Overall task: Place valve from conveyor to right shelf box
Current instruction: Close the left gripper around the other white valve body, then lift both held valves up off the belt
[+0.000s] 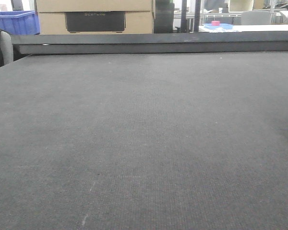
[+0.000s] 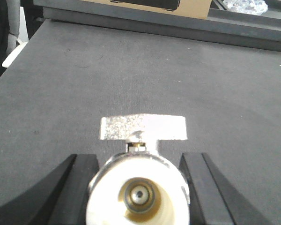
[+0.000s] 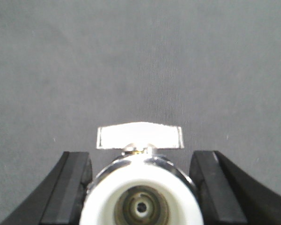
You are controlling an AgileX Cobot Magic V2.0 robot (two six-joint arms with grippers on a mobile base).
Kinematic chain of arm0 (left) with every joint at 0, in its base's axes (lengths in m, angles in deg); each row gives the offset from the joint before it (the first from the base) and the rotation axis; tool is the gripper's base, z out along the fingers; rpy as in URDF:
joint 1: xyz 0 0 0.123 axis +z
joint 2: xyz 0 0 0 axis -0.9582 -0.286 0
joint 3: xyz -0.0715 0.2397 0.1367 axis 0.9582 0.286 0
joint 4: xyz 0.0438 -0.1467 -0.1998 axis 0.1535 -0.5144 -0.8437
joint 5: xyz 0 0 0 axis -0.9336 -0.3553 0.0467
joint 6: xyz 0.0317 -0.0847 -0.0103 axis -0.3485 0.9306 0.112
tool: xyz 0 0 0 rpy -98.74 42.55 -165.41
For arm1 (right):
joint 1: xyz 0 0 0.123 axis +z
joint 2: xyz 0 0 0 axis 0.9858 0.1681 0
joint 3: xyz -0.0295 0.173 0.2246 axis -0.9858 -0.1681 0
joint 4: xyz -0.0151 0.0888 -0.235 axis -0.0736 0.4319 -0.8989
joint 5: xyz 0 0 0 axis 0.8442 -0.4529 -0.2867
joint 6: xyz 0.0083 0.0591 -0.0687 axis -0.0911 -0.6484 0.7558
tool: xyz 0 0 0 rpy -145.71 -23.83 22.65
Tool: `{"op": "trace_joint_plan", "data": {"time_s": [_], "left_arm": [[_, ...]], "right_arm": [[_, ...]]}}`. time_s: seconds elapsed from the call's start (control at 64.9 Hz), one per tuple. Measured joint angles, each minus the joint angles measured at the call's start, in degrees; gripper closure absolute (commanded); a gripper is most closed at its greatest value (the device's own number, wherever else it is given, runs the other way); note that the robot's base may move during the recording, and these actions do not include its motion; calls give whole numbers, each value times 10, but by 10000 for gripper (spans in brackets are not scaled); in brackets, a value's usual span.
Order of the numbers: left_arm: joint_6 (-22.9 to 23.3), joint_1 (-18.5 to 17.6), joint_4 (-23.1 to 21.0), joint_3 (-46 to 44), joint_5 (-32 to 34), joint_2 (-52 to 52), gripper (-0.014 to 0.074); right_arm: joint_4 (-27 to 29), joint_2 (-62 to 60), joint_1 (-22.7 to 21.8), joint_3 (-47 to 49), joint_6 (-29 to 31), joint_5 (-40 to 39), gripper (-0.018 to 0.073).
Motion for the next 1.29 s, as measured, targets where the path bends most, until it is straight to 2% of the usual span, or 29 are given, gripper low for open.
{"op": "trace_joint_plan", "data": {"time_s": [0.154, 0.37, 1.295], "left_arm": [[0, 0, -1, 36, 0, 61, 707], [0, 0, -1, 42, 7, 112, 707], [0, 0, -2, 43, 7, 117, 707]], "right_arm": [[0, -59, 0, -21, 0, -34, 721], [0, -95, 0, -22, 1, -47, 721], [0, -95, 0, -23, 1, -45, 721]]}}
